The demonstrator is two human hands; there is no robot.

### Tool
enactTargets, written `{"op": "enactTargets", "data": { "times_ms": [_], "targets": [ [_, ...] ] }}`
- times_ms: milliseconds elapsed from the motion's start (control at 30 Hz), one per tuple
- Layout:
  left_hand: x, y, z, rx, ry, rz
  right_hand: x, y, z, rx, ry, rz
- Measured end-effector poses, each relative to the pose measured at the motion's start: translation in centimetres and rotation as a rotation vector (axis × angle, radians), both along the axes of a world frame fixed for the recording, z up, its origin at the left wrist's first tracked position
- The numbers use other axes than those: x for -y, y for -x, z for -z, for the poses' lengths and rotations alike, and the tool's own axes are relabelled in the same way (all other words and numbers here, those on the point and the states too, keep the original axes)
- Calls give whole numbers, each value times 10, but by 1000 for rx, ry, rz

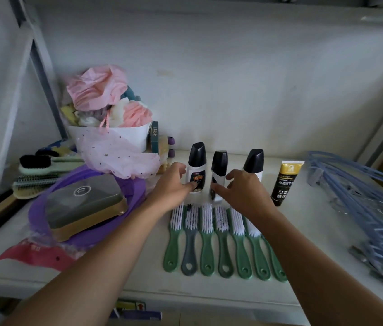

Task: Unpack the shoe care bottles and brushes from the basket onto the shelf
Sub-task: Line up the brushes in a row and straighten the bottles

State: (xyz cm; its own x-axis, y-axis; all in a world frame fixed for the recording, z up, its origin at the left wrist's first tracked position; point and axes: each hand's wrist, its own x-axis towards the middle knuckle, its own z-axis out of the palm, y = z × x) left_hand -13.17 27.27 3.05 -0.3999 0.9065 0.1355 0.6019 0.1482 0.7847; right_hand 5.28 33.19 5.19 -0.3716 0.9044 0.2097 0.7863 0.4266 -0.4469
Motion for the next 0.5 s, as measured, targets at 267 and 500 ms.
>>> {"op": "enactTargets", "data": {
  "times_ms": [267, 500],
  "targets": [
    [-12, -2, 3, 104, -33, -10, -4, 17, 14, -97, 15, 7],
    [-22, -6, 5, 51, -75, 5, -13, 22, 17, -145, 27, 19]
  ]
}}
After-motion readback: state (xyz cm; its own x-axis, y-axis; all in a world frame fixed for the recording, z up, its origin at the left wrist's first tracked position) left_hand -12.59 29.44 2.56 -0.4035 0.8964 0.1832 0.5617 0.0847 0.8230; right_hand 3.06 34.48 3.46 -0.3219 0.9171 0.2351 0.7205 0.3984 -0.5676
